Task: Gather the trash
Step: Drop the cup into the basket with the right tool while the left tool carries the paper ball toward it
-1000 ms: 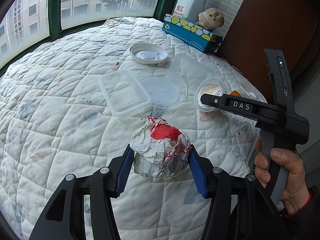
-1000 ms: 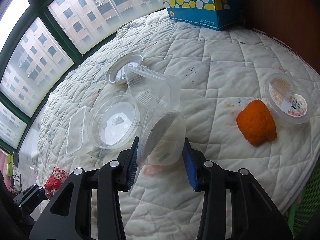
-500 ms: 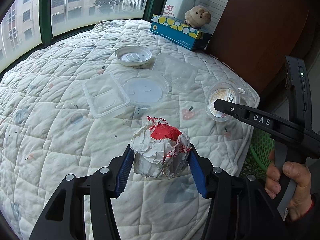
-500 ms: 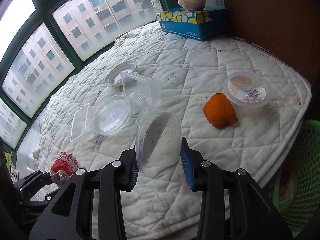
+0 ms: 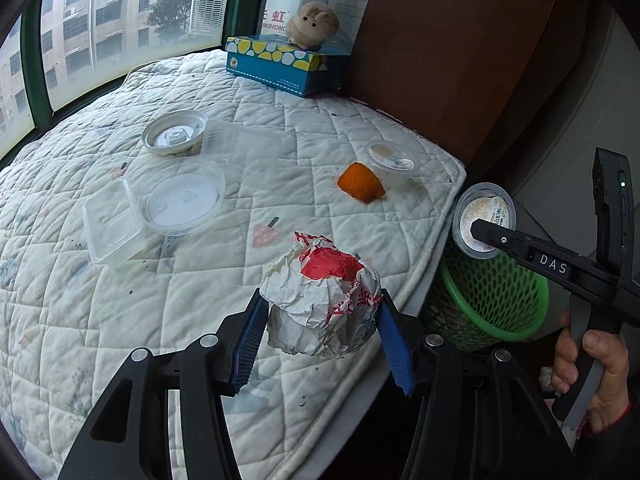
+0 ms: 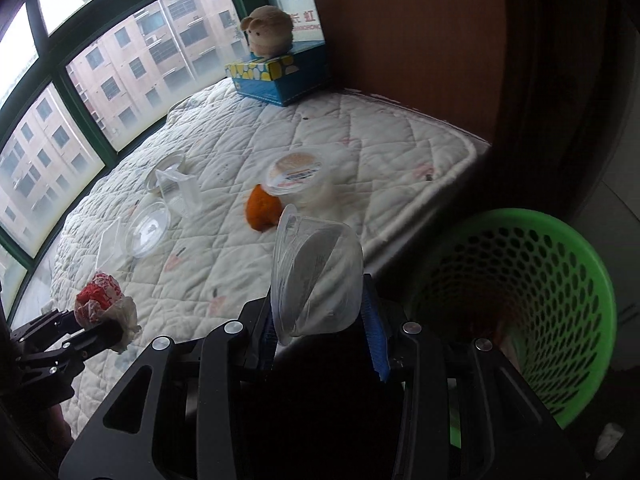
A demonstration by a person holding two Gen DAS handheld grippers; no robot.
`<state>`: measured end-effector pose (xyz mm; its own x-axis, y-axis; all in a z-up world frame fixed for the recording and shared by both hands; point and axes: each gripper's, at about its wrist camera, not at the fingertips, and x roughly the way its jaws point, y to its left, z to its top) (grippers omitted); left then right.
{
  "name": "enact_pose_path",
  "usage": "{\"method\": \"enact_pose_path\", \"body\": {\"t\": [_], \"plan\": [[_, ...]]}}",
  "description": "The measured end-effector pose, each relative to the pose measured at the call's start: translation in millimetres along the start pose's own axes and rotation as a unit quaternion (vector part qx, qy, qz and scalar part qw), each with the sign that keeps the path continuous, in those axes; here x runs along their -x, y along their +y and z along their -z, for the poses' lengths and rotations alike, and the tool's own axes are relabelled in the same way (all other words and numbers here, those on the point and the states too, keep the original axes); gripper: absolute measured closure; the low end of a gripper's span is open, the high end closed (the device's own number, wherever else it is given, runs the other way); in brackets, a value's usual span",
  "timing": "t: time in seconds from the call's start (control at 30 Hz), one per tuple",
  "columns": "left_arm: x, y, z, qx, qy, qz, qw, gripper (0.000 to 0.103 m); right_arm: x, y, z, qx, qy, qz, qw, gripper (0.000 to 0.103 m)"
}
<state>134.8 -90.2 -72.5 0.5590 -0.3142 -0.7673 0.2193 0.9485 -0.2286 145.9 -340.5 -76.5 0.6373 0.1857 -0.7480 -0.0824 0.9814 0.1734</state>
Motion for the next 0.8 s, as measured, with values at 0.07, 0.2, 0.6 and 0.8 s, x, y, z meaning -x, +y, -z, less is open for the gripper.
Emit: {"method": "enact_pose_path", "body": {"t": [0.07, 0.2, 0.6, 0.8], "plan": [[-3, -12, -2, -0.009, 0.002, 0.004, 0.9999, 0.050, 6, -20, 4, -0.007, 0.000, 0.021, 1.000, 0.065], [-10, -34, -6, -0.026, 0.007, 0.016, 0.9995, 0.050, 14, -57, 11, -0.013, 0.006, 0.068, 0.998, 0.065], [-26, -85, -13, -0.070, 0.017, 0.034, 0.9968, 0.050, 15, -128, 25, -0.046, 0.023, 0.155, 0.987, 0.051], [-39, -107, -16, -0.084, 0.026, 0.044, 0.9951, 0.050, 28, -142, 27, -0.057, 0.011, 0.162, 0.985, 0.046]]}}
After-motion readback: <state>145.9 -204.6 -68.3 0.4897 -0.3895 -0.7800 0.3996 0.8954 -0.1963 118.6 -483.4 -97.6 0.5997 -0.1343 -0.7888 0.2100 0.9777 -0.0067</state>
